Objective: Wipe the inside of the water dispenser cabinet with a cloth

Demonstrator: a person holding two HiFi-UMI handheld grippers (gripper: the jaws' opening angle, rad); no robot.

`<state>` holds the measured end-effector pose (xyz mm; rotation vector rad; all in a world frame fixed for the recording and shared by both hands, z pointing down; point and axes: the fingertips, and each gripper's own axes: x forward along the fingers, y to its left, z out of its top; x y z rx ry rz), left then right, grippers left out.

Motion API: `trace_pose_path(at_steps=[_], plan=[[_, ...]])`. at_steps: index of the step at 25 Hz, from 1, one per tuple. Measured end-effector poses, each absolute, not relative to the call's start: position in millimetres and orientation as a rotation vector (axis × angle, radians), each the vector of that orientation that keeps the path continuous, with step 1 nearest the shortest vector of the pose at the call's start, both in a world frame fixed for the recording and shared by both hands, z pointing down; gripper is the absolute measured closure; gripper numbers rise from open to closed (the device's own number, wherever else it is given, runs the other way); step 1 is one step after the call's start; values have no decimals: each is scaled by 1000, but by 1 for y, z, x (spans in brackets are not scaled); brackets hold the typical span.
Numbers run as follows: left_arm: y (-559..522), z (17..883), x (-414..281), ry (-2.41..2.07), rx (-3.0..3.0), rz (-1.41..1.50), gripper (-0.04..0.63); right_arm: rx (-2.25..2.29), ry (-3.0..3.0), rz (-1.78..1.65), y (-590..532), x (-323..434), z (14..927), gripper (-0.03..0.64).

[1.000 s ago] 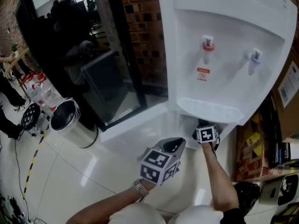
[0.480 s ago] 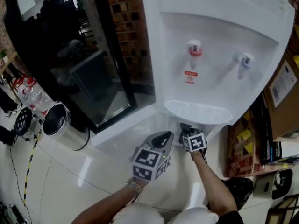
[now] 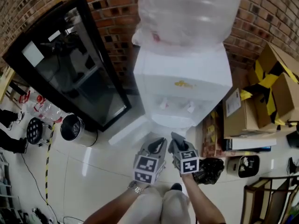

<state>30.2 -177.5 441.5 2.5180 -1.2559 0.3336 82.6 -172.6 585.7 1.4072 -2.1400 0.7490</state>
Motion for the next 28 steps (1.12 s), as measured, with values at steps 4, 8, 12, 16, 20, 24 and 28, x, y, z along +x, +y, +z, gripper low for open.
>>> trace_pose_path(at_steps=[4,8,12,16,20,24,28], plan=[[-138,312,36,-1278,2494,330,572,1475,-2184,667,-142,85,404,597],[-96,179,32,-1328,2477,283,572,1489,-2224,617,-92,86,249,597],[-63,87,21,-1369,2482,226,572,1474,-2299,609,-42,71,142,597],[-21,40,7,-1362,2501,203,572,1536,-2327,605,-1,53,85,597],[27,18,-15,-1324,2526,200,572,1582,-2328,626,37,30,58,597],[65,2,-40,-1319,2544,194,572,1607,-2341,617,72,6,36,597],[82,-14,-48,-1315,2561,182,572,1583,-2351,585,96,-13,19,595]])
